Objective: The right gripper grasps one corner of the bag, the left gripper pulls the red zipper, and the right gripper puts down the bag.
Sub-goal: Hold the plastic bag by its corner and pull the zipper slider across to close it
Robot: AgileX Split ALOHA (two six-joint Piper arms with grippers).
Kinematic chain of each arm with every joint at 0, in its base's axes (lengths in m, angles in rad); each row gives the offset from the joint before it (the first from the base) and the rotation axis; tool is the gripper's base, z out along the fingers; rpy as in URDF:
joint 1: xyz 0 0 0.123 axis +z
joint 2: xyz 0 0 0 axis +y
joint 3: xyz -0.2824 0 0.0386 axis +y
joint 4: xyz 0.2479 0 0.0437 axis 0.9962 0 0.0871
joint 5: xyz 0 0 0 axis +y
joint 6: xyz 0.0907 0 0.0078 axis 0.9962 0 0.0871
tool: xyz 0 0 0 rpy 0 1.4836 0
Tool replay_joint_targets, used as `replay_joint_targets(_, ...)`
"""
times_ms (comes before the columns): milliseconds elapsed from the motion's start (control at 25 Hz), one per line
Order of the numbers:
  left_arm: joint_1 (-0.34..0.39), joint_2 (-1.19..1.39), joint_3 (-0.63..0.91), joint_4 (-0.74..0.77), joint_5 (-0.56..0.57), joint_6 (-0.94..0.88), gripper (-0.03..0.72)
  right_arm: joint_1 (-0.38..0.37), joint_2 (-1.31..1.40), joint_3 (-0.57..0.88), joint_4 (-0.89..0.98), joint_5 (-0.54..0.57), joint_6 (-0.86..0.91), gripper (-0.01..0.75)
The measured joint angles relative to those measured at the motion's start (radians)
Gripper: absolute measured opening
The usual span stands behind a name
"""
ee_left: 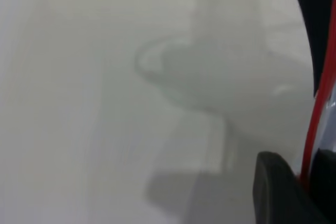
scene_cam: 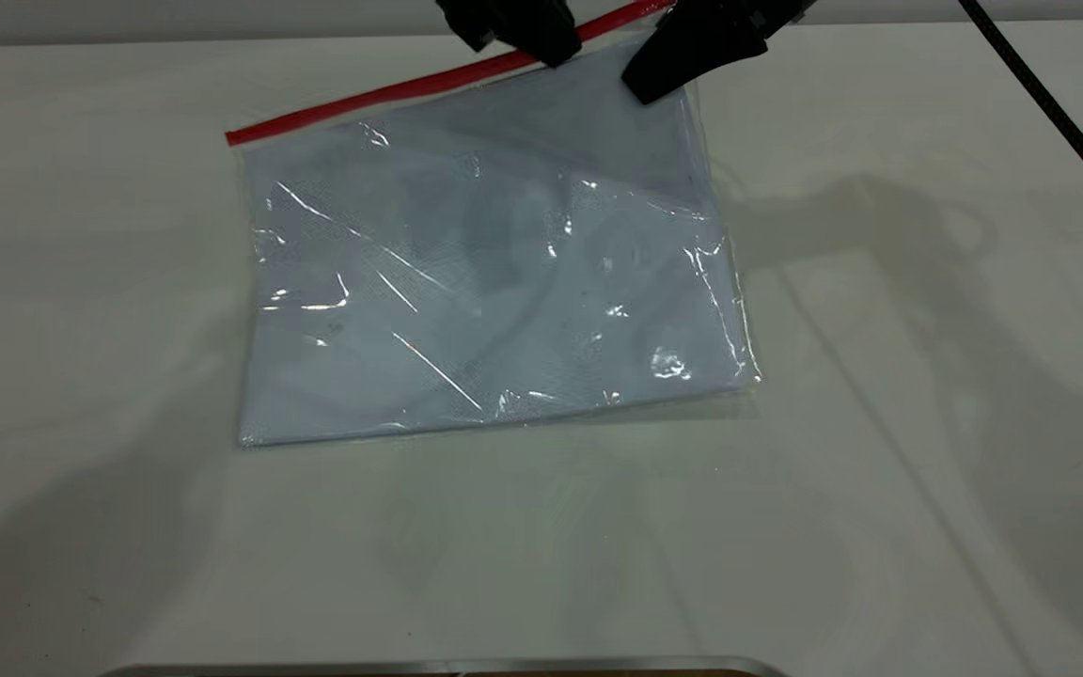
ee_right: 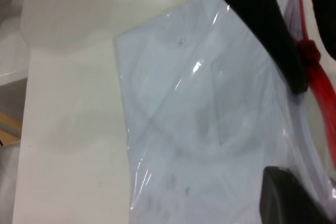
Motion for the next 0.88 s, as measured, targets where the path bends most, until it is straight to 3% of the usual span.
replay_joint_targets(640,0.0,0.001,-0.002,0.0,0.027,0.024,0.208,0.0,0.0,0.0,-0.003,-0.001,0.0,0.034)
replay_joint_targets(880,0.0,0.001,-0.002,0.0,0.027,0.027,0.07,0.0,0.0,0.0,-0.003,-0.001,0.0,0.034)
